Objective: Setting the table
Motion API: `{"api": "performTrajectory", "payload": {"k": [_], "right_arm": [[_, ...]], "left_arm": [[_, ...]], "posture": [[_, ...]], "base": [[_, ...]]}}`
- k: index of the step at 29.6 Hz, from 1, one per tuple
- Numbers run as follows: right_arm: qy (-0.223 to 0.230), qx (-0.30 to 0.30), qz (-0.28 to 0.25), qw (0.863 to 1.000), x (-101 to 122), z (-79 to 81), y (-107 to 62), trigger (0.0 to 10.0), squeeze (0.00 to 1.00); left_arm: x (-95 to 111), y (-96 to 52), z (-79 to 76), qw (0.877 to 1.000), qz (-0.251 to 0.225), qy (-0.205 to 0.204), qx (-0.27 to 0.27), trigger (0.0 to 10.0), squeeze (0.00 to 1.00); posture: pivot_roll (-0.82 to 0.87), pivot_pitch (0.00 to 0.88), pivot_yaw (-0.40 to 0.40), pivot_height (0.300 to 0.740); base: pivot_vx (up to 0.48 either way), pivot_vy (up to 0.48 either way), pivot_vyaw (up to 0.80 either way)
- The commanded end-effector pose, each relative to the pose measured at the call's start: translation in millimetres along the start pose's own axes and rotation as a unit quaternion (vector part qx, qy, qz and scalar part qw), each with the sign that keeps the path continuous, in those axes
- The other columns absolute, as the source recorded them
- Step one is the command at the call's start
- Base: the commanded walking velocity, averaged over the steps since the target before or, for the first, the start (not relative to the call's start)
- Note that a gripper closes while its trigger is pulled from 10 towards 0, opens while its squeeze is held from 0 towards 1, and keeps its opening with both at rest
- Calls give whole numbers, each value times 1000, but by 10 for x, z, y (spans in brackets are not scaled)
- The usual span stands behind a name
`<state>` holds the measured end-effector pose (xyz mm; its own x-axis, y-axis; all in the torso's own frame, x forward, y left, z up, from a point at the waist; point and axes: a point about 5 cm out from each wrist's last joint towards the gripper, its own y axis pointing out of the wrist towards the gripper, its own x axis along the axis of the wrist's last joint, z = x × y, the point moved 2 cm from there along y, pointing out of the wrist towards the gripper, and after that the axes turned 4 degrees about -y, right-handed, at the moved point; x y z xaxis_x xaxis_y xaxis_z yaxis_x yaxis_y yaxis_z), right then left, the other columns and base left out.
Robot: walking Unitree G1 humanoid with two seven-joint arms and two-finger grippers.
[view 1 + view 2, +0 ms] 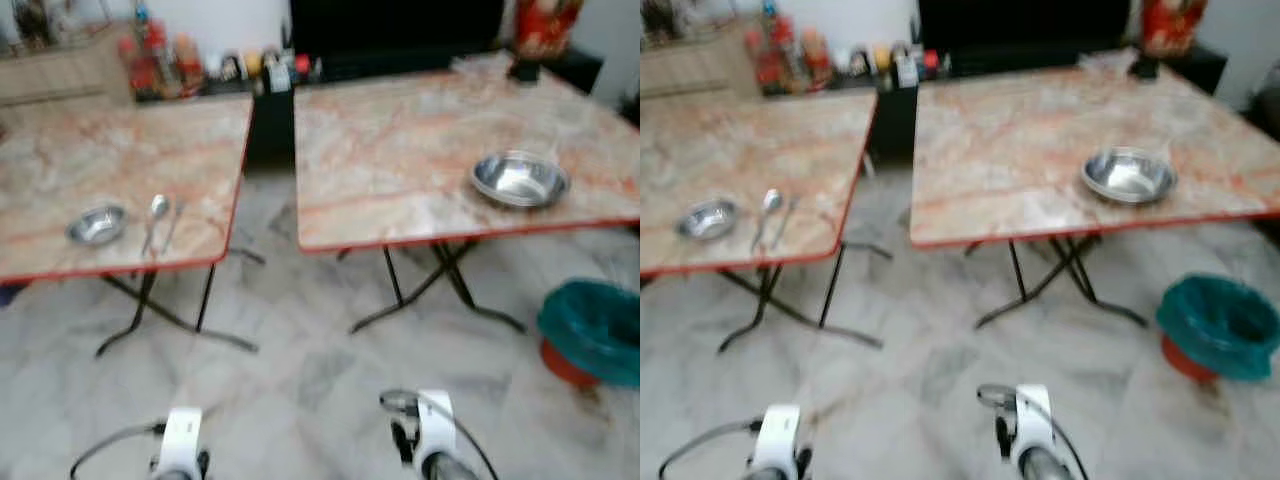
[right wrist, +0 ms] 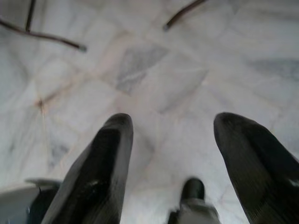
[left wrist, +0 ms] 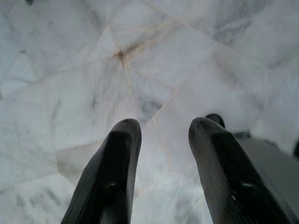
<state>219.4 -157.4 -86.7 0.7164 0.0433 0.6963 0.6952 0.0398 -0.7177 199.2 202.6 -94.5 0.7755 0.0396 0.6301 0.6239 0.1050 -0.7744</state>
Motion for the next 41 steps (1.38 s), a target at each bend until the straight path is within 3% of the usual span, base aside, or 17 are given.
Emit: {"api": "performTrajectory", "payload": {"k": [1,10,24,28,32,41], "right_arm": [[3,0,0,1000,10,22,5,10000,0],[-2,3,-4,1000,27,31,8,10000,0],[14,-1,-2,1000,28,-9,8,10000,0],[-13,6,-1,1000,53,-25,14,10000,0],[-31,15,-7,999,95,-27,22,10000,0],[-24,16,-9,1000,144,-45,35,10000,0]], "left_arm": [[73,13,44,1000,-7,9,4,10000,0],[41,7,29,1000,-3,12,-1,10000,0],[-7,3,-6,1000,6,-7,4,10000,0],[-9,6,-41,1000,7,-27,8,10000,0],[-16,5,-71,999,7,-43,8,10000,0],[-32,2,-39,999,10,-48,21,10000,0]], "posture": [[-38,0,99,728],[-37,0,100,728],[-22,2,77,728],[-17,11,44,728],[-13,11,28,728],[-7,4,16,728]], "base": [[0,0,0],[183,0,406],[93,0,0],[0,0,0],[0,0,797],[290,0,668]]}}
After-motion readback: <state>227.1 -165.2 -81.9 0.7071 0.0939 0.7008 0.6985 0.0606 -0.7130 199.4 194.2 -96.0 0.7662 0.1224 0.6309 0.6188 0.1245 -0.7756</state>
